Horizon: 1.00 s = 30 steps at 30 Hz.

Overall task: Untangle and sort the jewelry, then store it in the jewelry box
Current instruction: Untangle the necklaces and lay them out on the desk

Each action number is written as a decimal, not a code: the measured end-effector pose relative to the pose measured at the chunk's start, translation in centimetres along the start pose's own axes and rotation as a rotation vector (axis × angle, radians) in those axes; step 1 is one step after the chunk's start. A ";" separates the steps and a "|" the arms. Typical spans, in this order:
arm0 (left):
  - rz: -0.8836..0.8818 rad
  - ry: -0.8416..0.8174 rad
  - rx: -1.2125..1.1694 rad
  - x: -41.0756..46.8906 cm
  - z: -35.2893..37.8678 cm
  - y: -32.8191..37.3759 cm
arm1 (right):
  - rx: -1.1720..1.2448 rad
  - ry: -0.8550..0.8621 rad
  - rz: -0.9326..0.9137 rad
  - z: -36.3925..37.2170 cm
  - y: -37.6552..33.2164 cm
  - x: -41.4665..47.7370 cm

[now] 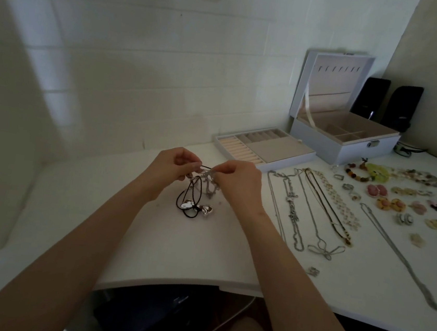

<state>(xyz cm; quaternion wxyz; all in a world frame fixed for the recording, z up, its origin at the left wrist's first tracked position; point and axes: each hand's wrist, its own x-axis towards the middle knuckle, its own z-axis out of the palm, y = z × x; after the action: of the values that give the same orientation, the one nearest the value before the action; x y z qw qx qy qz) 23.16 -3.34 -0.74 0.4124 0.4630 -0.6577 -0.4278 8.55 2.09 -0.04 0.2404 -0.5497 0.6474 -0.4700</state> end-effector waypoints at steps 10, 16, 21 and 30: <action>0.007 -0.109 0.010 -0.5 -0.3 0.3 | 0.389 -0.098 0.102 -0.5 -1.1 0.9; -0.005 -0.241 0.138 -1.0 -0.2 1.1 | 0.486 -0.120 0.071 -1.1 -1.7 1.2; 0.022 -0.232 0.122 -0.9 -0.1 0.9 | 0.534 -0.117 0.007 -1.7 -2.0 1.3; 0.002 -0.196 -0.059 -0.8 0.0 1.0 | 0.462 -0.133 -0.048 -1.7 -1.9 1.7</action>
<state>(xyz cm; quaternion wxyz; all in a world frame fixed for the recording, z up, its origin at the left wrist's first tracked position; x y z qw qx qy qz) 23.04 -2.37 0.06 0.3601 0.4057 -0.6824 -0.4899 7.56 1.13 2.70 0.3907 -0.5249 0.4923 -0.5740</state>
